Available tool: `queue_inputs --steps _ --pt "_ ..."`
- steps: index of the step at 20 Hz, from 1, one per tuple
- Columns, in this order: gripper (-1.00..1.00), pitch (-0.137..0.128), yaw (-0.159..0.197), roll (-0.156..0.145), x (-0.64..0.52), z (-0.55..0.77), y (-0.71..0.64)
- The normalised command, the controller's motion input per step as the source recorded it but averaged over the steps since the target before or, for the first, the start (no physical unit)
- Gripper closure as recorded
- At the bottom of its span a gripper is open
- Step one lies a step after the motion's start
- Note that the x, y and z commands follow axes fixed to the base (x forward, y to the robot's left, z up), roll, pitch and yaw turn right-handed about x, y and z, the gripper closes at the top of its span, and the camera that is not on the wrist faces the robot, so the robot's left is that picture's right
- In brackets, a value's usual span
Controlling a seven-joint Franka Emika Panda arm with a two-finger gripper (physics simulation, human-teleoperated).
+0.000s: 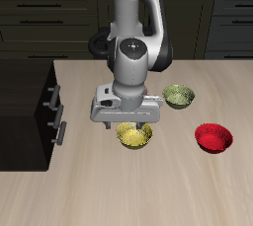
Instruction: Place the yellow bowl on the plate
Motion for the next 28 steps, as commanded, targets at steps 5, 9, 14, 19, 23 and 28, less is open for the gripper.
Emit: queue_inputs --steps 5,9,14,19,23,28 --pt "-1.00 0.041 -0.019 -0.024 0.02 -0.19 -0.01" --pt "-1.00 -0.006 0.000 0.011 -0.03 -0.04 0.07" --pt "-1.00 0.008 -0.004 -0.009 -0.03 -0.05 -0.05" --pt "-1.00 0.030 -0.038 0.017 -0.04 -0.10 -0.03" --pt "-1.00 0.020 -0.037 -0.011 -0.05 -0.05 0.00" --pt "1.00 -0.011 -0.014 0.008 -0.03 -0.01 -0.01"
